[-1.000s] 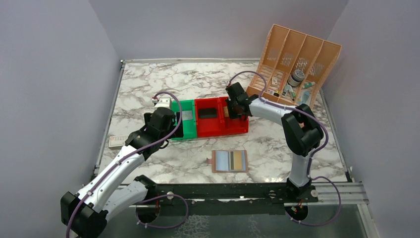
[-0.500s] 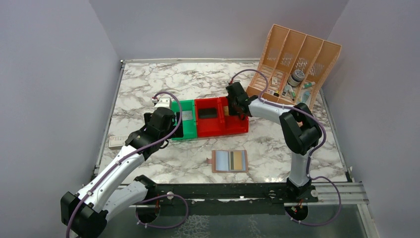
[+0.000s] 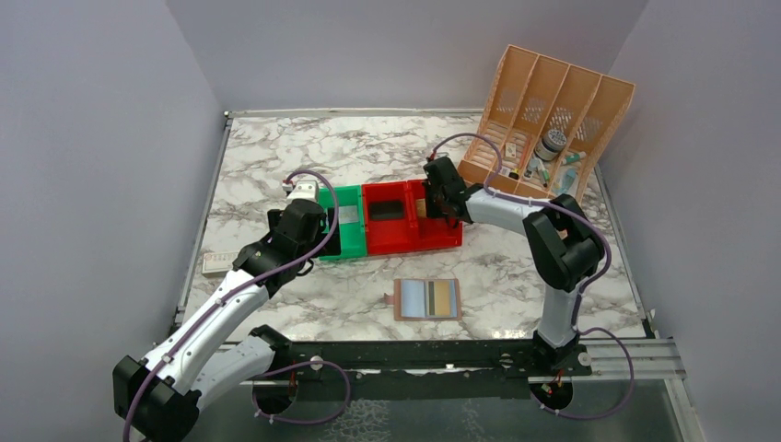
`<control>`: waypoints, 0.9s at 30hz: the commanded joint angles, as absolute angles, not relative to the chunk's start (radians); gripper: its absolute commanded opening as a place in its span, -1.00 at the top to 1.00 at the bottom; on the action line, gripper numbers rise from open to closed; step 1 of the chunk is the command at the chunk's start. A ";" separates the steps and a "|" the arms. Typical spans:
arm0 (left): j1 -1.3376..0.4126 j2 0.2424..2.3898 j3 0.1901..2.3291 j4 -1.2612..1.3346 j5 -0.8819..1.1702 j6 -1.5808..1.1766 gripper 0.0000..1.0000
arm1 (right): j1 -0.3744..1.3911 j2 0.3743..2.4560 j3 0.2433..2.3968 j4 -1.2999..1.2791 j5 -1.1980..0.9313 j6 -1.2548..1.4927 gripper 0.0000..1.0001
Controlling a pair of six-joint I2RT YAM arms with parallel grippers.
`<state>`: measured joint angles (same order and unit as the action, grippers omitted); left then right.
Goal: Take the credit cards out of the card holder
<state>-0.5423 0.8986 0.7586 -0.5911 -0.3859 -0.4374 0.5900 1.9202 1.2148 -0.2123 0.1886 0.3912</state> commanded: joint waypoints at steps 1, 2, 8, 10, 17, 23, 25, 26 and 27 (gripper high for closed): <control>-0.534 0.900 0.758 -0.571 -0.375 -0.428 -0.99 | 0.594 1.850 1.162 -0.179 0.139 0.385 0.78; -0.534 0.903 0.758 -0.571 -0.373 -0.428 -0.99 | 0.594 1.840 1.161 -0.179 0.138 0.382 0.77; -0.532 0.907 0.758 -0.570 -0.370 -0.426 -0.99 | 0.594 1.823 1.170 -0.193 0.133 0.376 0.75; -0.532 0.905 0.758 -0.569 -0.371 -0.426 -0.99 | 0.594 1.819 1.162 -0.195 0.124 0.381 0.75; -0.531 0.911 0.758 -0.569 -0.366 -0.425 -0.99 | 0.594 1.815 1.120 -0.206 0.084 0.403 0.75; -0.529 0.910 0.758 -0.568 -0.365 -0.425 -0.99 | 0.594 1.861 1.136 -0.213 0.128 0.405 0.75; -0.530 0.911 0.758 -0.569 -0.364 -0.425 -0.99 | 0.594 1.882 1.151 -0.199 0.151 0.405 0.75; -0.529 0.912 0.758 -0.569 -0.364 -0.425 -0.99 | 0.594 1.892 1.162 -0.196 0.170 0.405 0.75; -0.529 0.912 0.757 -0.568 -0.364 -0.425 -0.99 | 0.594 1.899 1.172 -0.192 0.178 0.407 0.75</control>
<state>-0.5358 0.9104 0.7586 -0.5907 -0.3817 -0.4351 0.5900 1.8576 1.1255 -0.2153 0.1146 0.3962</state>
